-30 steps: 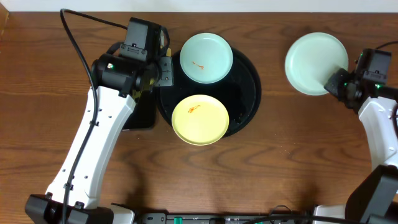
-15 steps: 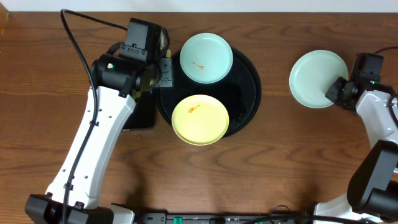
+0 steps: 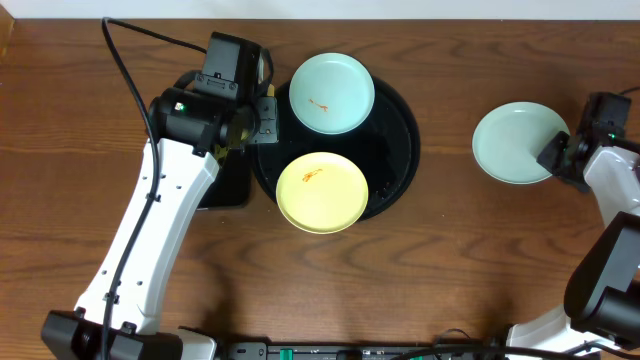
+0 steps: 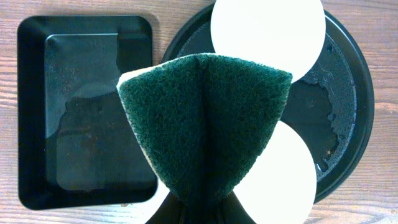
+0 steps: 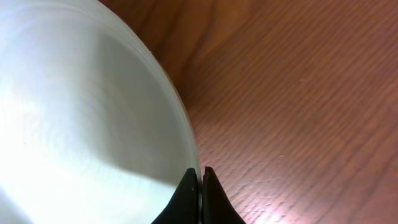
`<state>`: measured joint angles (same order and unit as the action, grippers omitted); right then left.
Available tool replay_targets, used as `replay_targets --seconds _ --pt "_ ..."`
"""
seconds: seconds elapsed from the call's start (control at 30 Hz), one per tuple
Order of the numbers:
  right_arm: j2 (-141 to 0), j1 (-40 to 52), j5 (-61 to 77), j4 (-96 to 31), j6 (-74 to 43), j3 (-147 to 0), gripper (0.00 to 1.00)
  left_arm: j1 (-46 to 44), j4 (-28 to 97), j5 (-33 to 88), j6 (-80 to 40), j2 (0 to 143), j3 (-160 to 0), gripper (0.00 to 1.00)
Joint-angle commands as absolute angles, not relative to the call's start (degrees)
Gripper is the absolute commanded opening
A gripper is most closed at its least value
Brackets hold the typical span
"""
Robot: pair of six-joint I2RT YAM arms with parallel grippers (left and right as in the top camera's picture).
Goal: Clean dirty plates on tray and stack at the side
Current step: 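Lower the green plate onto the table at right and release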
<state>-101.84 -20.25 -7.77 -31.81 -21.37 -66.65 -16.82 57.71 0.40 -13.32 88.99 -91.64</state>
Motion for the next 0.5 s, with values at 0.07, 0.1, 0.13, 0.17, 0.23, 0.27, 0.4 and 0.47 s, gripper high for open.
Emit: replay_targets --seconds 0.07,0.1,0.13,0.17,0.23,0.27,0.4,0.47 --pt "-102.3 -21.8 -9.2 -30.8 -19.6 -67.6 0.01 -16.8 57.9 -0.5 -13.4 88.7 -91.3 0.08" --pt "-102.3 -21.9 -9.2 -30.7 -19.6 -67.6 0.04 -16.8 57.9 -0.5 -13.4 88.7 -91.3 0.08" --pt "-102.3 -22.0 -9.2 -30.6 -19.6 -67.6 0.13 -16.8 57.9 -0.5 -13.5 88.7 -91.3 0.08" --pt "-102.3 -22.1 -9.2 -30.6 -19.6 -67.6 0.22 -16.8 57.9 -0.5 -13.5 88.7 -91.3 0.08" --pt "-102.3 -22.2 -9.2 -30.6 -19.4 -67.6 0.48 -16.8 57.9 -0.5 -13.5 88.7 -91.3 0.08" --pt "-102.3 -22.2 -8.8 -30.5 -18.7 -67.6 0.56 -16.8 57.9 -0.5 -13.5 88.7 -91.3 0.08" --pt "-102.3 -22.2 -0.8 -30.0 -13.1 -67.6 0.61 -16.8 57.9 -0.5 -13.5 88.7 -91.3 0.08" --pt "-102.3 -22.0 9.1 -29.2 -8.1 -67.6 0.61 -16.8 57.9 -0.5 -13.5 88.7 -91.3 0.08"
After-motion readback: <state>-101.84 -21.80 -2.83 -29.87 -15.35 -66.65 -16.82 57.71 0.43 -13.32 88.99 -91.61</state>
